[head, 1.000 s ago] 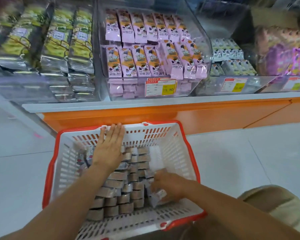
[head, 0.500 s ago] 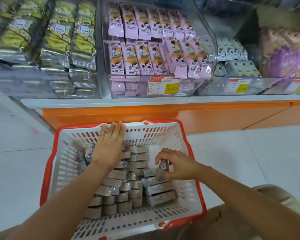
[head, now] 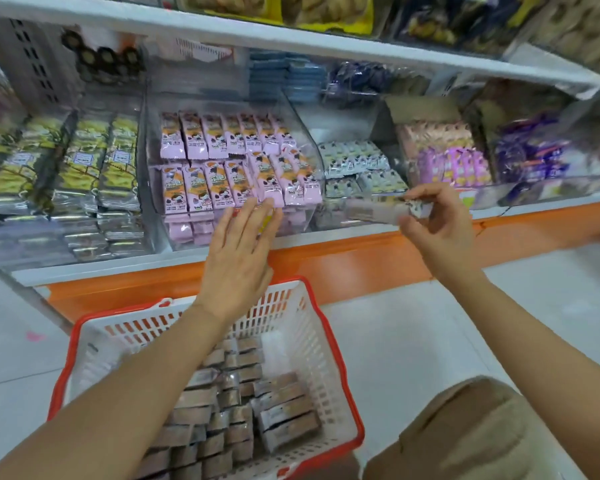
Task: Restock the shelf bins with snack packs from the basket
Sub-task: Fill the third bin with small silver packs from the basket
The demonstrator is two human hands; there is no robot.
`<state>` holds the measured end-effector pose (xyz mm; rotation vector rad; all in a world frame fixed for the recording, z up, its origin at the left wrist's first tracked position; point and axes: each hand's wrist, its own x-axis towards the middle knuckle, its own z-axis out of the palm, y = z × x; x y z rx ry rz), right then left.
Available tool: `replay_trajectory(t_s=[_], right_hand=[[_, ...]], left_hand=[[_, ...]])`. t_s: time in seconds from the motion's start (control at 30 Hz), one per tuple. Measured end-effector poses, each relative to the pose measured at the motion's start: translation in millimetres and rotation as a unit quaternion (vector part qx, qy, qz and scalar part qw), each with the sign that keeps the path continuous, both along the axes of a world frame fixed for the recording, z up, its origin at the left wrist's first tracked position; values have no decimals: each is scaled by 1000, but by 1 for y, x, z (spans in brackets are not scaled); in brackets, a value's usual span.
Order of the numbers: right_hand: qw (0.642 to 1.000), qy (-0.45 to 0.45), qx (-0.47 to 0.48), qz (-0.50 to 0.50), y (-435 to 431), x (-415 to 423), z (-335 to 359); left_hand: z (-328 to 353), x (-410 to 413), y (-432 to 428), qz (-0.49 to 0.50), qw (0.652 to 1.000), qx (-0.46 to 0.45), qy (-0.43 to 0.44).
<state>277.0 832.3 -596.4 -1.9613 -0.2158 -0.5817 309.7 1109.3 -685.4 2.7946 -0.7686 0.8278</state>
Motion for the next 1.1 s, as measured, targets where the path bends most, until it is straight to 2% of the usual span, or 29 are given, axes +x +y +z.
replay_trajectory(t_s=[0.1, 0.27, 0.37, 0.47, 0.67, 0.73, 0.87, 1.0, 1.1], right_hand=[[997, -21, -1, -79, -14, 25, 20], [981, 72, -91, -155, -16, 82, 11], [959, 127, -187, -173, -16, 111, -3], [938, 170, -242, -182, -15, 128, -11], [905, 289, -265, -167, -12, 145, -6], [893, 303, -289, -165, -12, 146, -7], [910, 257, -285, -159, -16, 143, -12], [955, 118, -241, -125, -12, 122, -12], [975, 25, -215, -58, 10, 86, -7]], left_hand=[[12, 9, -9, 28, 999, 27, 25], [6, 16, -10, 54, 996, 62, 45], [2, 19, -10, 53, 996, 61, 33], [-1, 21, -11, 53, 997, 58, 21], [-6, 25, -12, 52, 997, 53, 0], [-7, 26, -12, 53, 997, 57, 0], [-7, 25, -11, 54, 996, 65, 4], [-4, 23, -11, 53, 997, 58, 14], [-3, 17, -8, 42, 998, 38, 14]])
